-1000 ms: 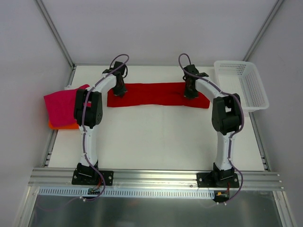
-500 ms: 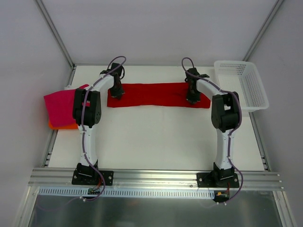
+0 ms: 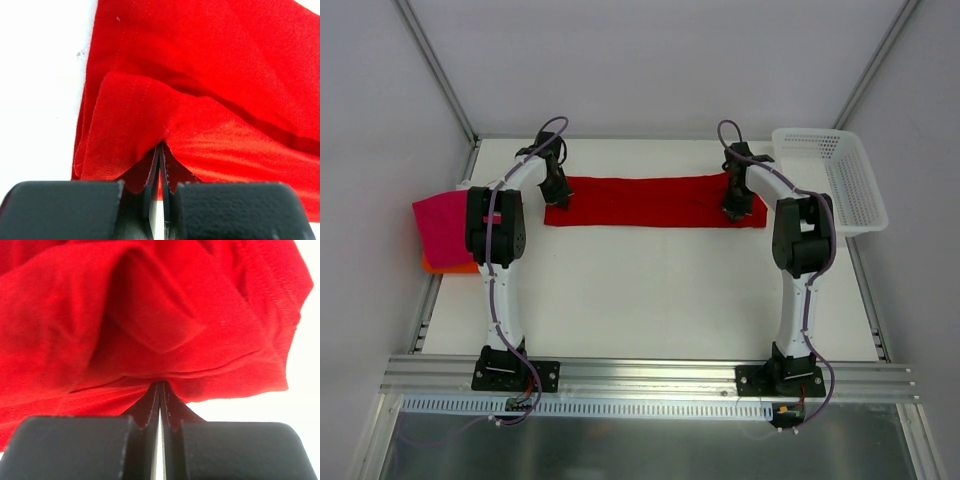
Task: Fold and stack the t-shirts
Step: Fold the tshirt
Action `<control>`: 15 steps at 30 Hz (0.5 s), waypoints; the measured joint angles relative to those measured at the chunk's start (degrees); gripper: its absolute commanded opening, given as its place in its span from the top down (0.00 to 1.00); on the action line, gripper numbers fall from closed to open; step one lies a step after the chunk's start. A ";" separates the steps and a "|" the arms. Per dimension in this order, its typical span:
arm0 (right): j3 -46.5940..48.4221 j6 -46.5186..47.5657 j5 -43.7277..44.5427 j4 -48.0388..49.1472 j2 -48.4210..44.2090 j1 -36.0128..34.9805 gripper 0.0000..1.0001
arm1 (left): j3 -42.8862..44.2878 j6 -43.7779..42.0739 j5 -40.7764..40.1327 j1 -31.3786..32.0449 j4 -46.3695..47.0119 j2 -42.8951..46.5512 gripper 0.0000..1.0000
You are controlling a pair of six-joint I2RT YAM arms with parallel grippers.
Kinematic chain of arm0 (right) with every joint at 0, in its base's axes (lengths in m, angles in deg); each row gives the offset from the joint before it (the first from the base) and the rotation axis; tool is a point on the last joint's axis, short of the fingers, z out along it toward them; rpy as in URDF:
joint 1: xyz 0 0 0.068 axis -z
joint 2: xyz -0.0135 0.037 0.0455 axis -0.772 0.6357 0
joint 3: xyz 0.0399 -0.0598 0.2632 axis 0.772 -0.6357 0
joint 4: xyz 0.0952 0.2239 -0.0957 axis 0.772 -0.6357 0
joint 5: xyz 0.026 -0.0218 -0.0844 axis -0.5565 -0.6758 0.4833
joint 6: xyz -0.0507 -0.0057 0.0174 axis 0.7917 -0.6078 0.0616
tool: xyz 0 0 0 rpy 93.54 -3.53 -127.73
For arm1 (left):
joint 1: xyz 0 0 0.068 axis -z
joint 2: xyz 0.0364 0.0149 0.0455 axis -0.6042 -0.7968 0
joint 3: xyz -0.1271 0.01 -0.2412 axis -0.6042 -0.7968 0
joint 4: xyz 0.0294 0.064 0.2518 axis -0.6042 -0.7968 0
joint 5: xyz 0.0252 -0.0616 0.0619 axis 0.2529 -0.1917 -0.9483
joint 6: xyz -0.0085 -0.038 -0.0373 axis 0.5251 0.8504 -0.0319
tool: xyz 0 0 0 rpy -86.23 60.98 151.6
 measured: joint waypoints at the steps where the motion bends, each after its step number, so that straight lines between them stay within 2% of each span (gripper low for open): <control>1: 0.09 0.11 -0.07 -0.24 0.02 0.28 1.00 | 0.00 0.00 0.15 -0.17 0.00 -0.02 1.00; 5: 1.62 0.90 -0.26 -1.62 0.87 1.20 1.00 | -0.02 0.04 0.20 -0.33 0.02 0.00 1.00; 8: 1.95 2.08 0.61 -2.16 0.90 1.62 0.94 | -0.98 0.04 -0.70 -0.35 0.35 0.83 1.00; 9: 1.95 2.60 1.11 -2.12 0.87 1.77 0.92 | -1.73 0.07 -1.60 -0.42 0.39 1.55 0.84; 10: 1.95 3.06 1.40 -2.08 0.74 1.95 0.91 | -2.60 0.11 -2.69 -0.42 0.26 2.47 0.74; 11: 1.92 3.63 1.62 -2.08 0.48 2.08 0.91 | -3.65 0.31 -3.63 -0.42 0.13 3.72 0.71; 15: 0.76 5.31 2.40 -1.05 -4.57 2.34 0.83 | -6.69 1.03 -7.54 0.11 0.15 11.32 0.40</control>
